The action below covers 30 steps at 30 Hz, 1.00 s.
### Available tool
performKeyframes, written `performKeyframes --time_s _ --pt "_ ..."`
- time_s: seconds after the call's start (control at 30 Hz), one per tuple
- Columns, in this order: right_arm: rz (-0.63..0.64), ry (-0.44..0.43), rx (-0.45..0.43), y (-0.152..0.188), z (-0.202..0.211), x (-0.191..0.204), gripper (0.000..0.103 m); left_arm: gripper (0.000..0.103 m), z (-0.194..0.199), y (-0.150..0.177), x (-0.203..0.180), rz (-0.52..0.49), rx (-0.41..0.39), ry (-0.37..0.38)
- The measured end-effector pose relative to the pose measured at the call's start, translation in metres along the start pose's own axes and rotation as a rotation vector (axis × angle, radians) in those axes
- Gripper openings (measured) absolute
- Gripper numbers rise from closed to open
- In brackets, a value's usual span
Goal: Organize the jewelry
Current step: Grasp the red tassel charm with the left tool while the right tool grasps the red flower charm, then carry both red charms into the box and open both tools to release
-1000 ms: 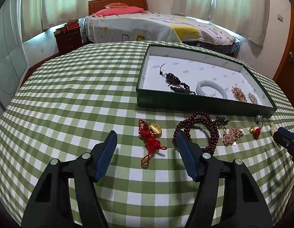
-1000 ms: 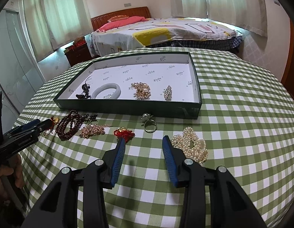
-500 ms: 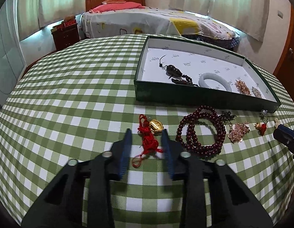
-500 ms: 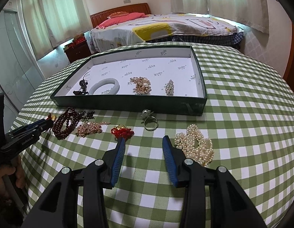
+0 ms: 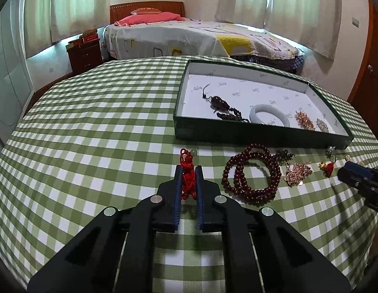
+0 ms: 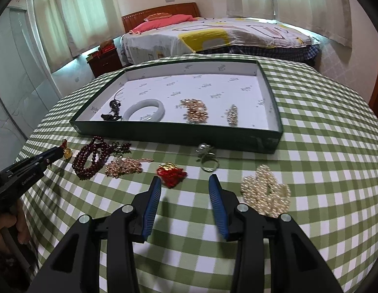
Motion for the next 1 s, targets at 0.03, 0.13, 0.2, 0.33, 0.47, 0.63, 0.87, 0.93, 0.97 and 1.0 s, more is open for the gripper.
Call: performKeyframes --time_s 0.03,0.13,0.2,0.33,0.47,0.63,0.87,0.93,0.97,1.0 --pt "0.006 -0.001 0.001 0.000 -0.001 0.001 0.041 0.011 0.002 0.000 0.001 0.004 -0.005 -0.002" --pt "0.022 -0.004 0.006 -0.003 -0.005 0.007 0.041 0.010 0.004 -0.002 0.004 0.013 -0.008 -0.003" --pt "0.030 -0.002 0.011 -0.004 -0.009 0.011 0.041 0.010 0.004 -0.001 0.007 0.016 -0.008 -0.003" --pt "0.046 -0.001 0.026 -0.004 -0.015 0.014 0.033 0.010 0.004 -0.001 0.008 0.018 -0.003 -0.001" --pt "0.062 0.002 0.025 -0.004 -0.015 0.015 0.020 0.010 0.003 0.000 0.008 0.019 0.000 -0.001" --pt "0.068 0.000 0.020 -0.001 -0.012 0.015 0.015 0.010 0.001 0.001 0.006 0.017 0.002 0.000" --pt "0.062 -0.013 -0.010 -0.003 -0.001 0.016 0.014 0.010 0.005 0.000 0.001 0.010 -0.010 0.007" --pt "0.062 -0.018 -0.025 -0.006 0.004 0.016 0.014 0.010 0.007 -0.002 -0.003 0.005 -0.015 0.014" --pt "0.061 -0.019 -0.036 -0.007 0.009 0.016 0.014 0.010 0.008 -0.004 -0.004 0.003 -0.017 0.018" --pt "0.059 -0.021 -0.043 -0.009 0.011 0.016 0.014 0.010 0.009 -0.005 -0.007 0.001 -0.020 0.025"
Point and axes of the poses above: each gripper's, at about its wrist camera, not at the fingertips, and z roughly against the way its jaws point, x to its left, y to its underside, the point moved 2 cm from there along -z, roughly the way its jaws point, and after that the axes turned 11 degrees about y, right-handed, at the moved point
